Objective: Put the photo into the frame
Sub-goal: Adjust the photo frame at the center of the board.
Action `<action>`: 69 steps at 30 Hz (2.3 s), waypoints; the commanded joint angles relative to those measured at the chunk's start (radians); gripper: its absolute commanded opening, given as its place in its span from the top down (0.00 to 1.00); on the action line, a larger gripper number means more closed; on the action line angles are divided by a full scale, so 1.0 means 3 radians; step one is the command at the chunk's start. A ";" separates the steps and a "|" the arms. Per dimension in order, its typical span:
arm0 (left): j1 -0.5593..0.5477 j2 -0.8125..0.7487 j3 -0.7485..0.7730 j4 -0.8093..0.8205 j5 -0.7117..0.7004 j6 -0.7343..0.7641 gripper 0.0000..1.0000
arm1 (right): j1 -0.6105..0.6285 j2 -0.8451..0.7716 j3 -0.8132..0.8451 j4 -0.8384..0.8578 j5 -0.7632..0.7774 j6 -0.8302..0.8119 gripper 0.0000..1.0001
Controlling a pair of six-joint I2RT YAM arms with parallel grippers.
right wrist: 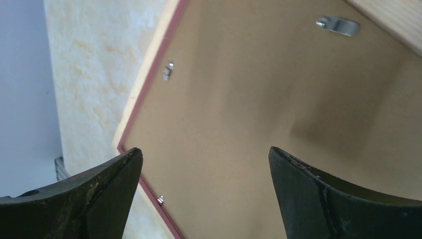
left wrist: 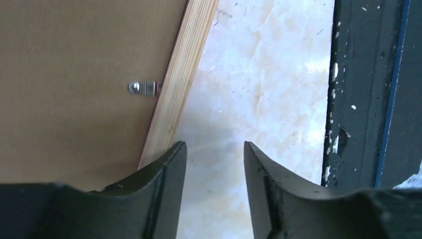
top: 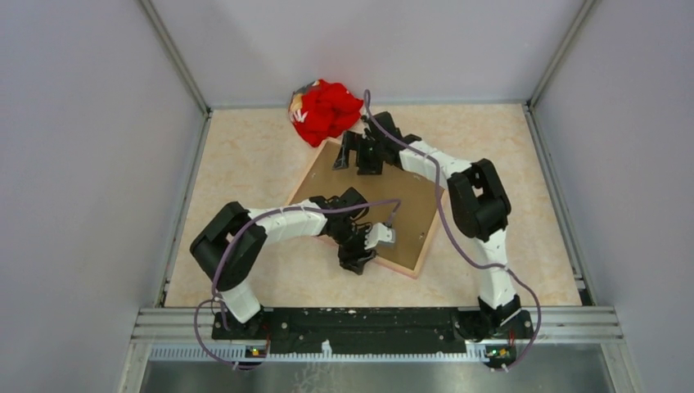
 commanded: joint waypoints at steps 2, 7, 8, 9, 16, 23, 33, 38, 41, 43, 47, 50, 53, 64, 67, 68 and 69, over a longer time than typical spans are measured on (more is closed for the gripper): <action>0.0302 -0.0349 0.0194 -0.0275 -0.0066 0.0082 0.40 | -0.0282 -0.0582 0.0052 -0.0502 0.0376 -0.0171 0.01; 0.0966 -0.0612 0.0637 -0.0969 0.0301 0.0369 0.36 | -0.0547 -0.1394 -0.0564 -0.0436 0.0667 -0.0133 0.01; 0.1098 -0.0624 0.0730 -0.1084 0.0307 0.0423 0.36 | -0.0590 -0.1529 -0.0667 -0.0509 0.0735 -0.0125 0.01; 0.1240 -0.0635 0.0806 -0.1179 0.0296 0.0495 0.35 | -0.0625 -0.1681 -0.0805 -0.0545 0.0815 -0.0106 0.01; 0.2225 -0.0359 0.1116 -0.0792 -0.0145 0.0383 0.43 | -0.1000 -0.2736 -0.2142 -0.0501 0.1181 0.0173 0.01; 0.2817 0.0415 0.1578 -0.0505 -0.0236 -0.0177 0.58 | -0.1226 -0.3263 -0.3056 -0.0381 0.1063 0.0272 0.02; 0.2896 0.0793 0.1478 -0.0409 0.0282 -0.0318 0.58 | -0.1251 -0.3193 -0.3583 0.0081 0.0880 0.0438 0.02; 0.2859 0.0731 0.1226 -0.0390 0.0319 -0.0115 0.61 | -0.1300 -0.2993 -0.3649 0.0350 0.0671 0.0504 0.02; 0.2829 0.0735 0.1124 -0.0418 0.0239 -0.0025 0.66 | -0.1336 -0.2881 -0.3566 0.0382 0.0621 0.0505 0.03; 0.2824 0.0774 0.1109 -0.0472 0.0252 0.0022 0.73 | -0.1364 -0.2806 -0.3481 0.0396 0.0597 0.0505 0.03; 0.2820 0.0759 0.1040 -0.0533 0.0356 0.0137 0.87 | -0.1393 -0.2634 -0.3276 0.0393 0.0552 0.0474 0.03; 0.2795 0.0700 0.0990 -0.0755 0.0503 0.0340 0.91 | -0.1424 -0.2466 -0.3141 0.0382 0.0505 0.0441 0.03; 0.2735 0.0556 0.0793 -0.1021 0.0609 0.0638 0.92 | -0.1485 -0.2299 -0.3045 0.0384 0.0412 0.0410 0.03; 0.2621 0.0139 0.0165 -0.1342 0.0725 0.1168 0.91 | -0.1624 -0.1804 -0.2749 0.0456 0.0051 0.0357 0.04; 0.2478 -0.0006 0.0075 -0.1428 0.0762 0.1270 0.90 | -0.1626 -0.1664 -0.2555 0.0381 -0.0066 0.0338 0.05; 0.2418 -0.0058 0.0036 -0.1459 0.0774 0.1307 0.90 | -0.1625 -0.1660 -0.2515 0.0352 -0.0067 0.0337 0.05; 0.2351 -0.0108 -0.0006 -0.1487 0.0783 0.1348 0.90 | -0.1624 -0.1674 -0.2496 0.0345 -0.0036 0.0330 0.05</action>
